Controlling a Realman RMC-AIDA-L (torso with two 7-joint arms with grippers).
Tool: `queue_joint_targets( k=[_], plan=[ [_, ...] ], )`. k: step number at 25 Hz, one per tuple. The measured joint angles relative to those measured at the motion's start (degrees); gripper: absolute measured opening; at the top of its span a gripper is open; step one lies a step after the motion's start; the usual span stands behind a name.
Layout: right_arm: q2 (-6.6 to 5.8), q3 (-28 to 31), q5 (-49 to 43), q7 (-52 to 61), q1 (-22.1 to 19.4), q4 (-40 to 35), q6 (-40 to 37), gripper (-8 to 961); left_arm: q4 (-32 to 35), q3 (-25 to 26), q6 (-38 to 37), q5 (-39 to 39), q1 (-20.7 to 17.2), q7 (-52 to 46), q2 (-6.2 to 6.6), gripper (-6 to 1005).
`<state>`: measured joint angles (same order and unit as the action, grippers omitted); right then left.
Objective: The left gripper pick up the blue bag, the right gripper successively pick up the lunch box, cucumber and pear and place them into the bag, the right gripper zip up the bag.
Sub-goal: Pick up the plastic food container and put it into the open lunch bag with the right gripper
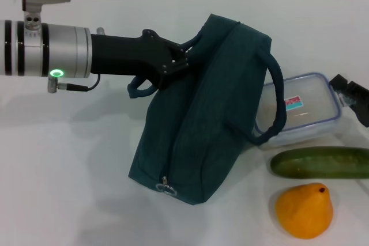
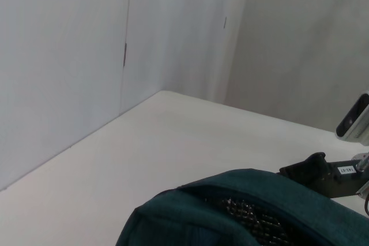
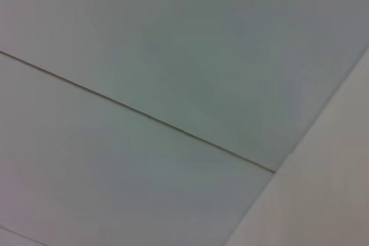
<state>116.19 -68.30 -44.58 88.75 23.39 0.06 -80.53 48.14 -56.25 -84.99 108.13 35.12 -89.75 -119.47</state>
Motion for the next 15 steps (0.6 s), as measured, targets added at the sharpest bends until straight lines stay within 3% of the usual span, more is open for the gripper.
queue_joint_targets(
  k=[6, 15],
  plan=[
    [-0.21, 0.7, 0.7, -0.8, -0.1, -0.5, -0.8, 105, -0.1, 0.0, 0.0, -0.9, -0.2, 0.8, -0.04, 45],
    [-1.26, 0.6, 0.8, -3.4, -2.3, -6.2, -1.0, 98, -0.2, 0.2, 0.0, -1.6, -0.8, 2.7, -0.11, 44]
  ],
)
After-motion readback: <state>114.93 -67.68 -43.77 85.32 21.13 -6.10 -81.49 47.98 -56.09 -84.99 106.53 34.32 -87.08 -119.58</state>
